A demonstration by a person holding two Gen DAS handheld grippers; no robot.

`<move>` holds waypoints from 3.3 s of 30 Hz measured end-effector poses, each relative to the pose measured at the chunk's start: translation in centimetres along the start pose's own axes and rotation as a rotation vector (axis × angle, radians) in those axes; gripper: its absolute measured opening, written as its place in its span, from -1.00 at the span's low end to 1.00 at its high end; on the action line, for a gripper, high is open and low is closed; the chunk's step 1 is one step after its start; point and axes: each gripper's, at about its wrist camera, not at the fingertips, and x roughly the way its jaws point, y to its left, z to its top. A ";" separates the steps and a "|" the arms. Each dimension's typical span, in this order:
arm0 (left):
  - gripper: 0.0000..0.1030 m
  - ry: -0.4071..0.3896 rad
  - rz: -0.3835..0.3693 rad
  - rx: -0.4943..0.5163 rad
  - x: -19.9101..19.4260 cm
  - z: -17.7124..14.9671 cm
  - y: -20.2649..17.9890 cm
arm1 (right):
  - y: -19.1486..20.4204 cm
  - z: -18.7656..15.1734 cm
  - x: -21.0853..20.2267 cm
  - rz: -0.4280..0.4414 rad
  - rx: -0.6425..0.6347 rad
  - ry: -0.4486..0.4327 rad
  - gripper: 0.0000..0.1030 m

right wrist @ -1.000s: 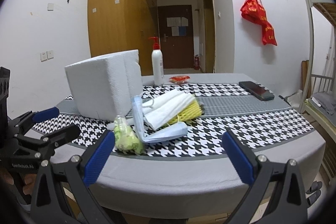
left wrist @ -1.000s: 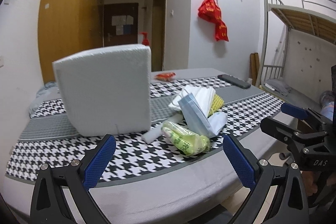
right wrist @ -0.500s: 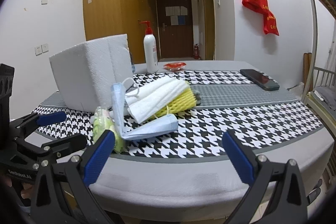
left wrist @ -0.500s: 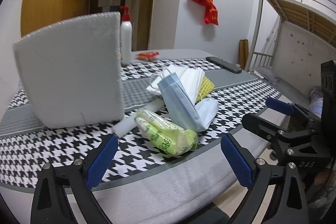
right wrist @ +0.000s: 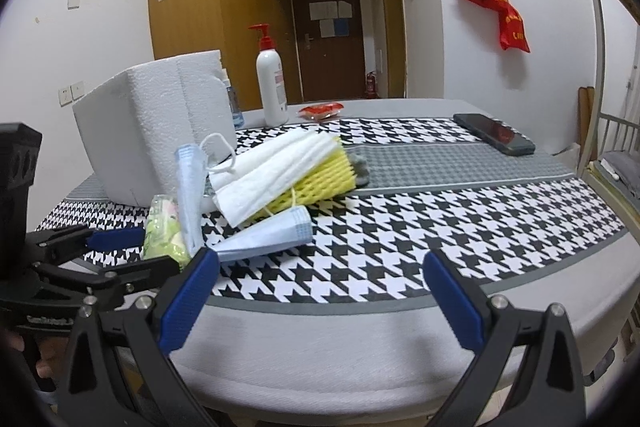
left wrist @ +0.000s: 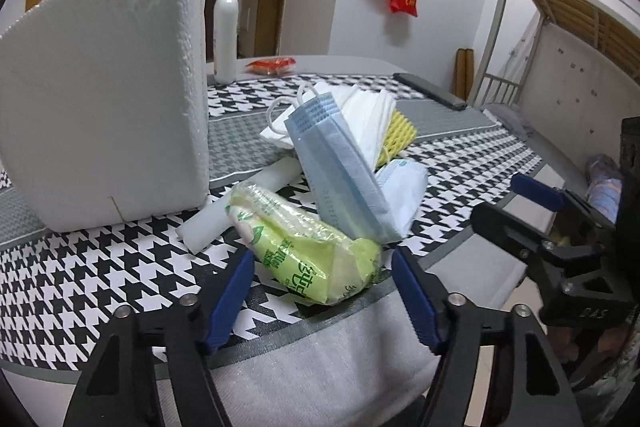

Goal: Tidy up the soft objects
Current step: 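Reach the left tool to the green wipes packet while the right tool reaches the blue mask, then close the left tool on the green wipes packet while the right tool grips the blue mask, then carry the blue mask in the right tool over the white foam box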

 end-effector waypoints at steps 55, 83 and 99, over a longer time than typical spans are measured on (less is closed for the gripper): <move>-0.43 -0.126 0.050 -0.044 -6.9 -3.1 6.7 | 7.9 0.7 6.6 0.097 -0.122 0.161 0.13; -0.43 -0.225 0.076 -0.026 -12.6 -4.6 5.6 | 9.5 2.2 -0.5 0.124 -0.137 0.065 -0.74; -0.43 -0.281 0.093 -0.013 -14.7 -4.0 5.3 | 9.8 3.9 -4.0 0.124 -0.150 -0.021 -0.75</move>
